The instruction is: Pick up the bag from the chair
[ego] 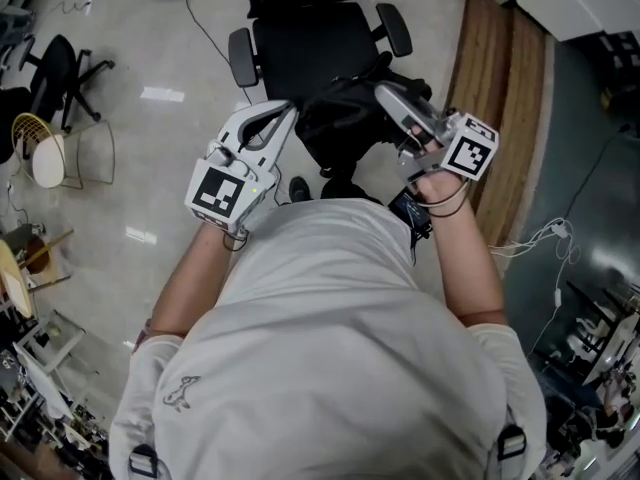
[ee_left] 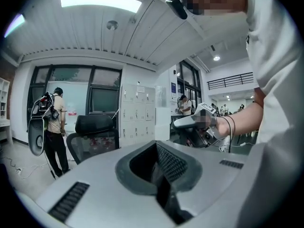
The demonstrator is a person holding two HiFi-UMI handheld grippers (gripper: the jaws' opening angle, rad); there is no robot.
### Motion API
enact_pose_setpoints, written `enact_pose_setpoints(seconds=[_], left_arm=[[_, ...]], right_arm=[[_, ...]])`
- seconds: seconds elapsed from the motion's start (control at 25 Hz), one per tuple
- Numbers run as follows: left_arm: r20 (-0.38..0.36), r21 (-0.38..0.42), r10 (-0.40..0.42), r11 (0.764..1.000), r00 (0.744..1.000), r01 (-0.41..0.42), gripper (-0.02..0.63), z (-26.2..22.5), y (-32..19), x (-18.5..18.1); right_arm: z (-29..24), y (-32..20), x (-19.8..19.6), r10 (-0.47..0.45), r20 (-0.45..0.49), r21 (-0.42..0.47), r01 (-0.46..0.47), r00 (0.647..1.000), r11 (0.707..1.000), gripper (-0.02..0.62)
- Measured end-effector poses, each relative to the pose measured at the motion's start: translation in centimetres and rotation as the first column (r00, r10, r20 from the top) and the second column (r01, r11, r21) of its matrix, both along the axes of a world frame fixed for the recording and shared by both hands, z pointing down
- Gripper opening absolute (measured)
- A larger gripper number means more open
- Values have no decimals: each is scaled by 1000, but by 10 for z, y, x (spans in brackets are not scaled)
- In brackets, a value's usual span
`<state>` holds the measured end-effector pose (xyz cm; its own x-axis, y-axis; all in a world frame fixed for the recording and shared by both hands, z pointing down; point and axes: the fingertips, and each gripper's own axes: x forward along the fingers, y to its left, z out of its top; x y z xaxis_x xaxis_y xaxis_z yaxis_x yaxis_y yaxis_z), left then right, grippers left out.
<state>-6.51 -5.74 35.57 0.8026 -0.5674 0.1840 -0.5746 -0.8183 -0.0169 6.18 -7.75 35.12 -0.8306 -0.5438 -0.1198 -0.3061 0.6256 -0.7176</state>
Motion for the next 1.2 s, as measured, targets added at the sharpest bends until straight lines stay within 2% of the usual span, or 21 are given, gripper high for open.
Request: enact_pose_setpoints(seconds=[0.24,0.4,0.6,0.76,0.88,1.2], left_arm=[[-9,-7,40,999,999,-40,8,5,26,-4],[-25,3,53,999,998,-53,8,-2,47,12],[-11,26,51,998,999,-51,8,-3,62,32],[-18,-3,32,999,999,-32,8,-3,90,58],[6,1,47,999,999,-47,8,1,116,86],[-1,2,23,1000,1000,-23,8,0,179,132]], right_arm=[[3,38,-5,33,8,-18,-33,999,999,32],[4,66,10,37,23,-36,-36,999,999,32],[7,94,26,18,34,-42,-17,999,999,32],[11,124,40,-20,35,-44,21,999,999,32],[19,146,53,-52,24,-49,53,998,997,32],[29,195,97,-68,3,-53,68,998,996,32]])
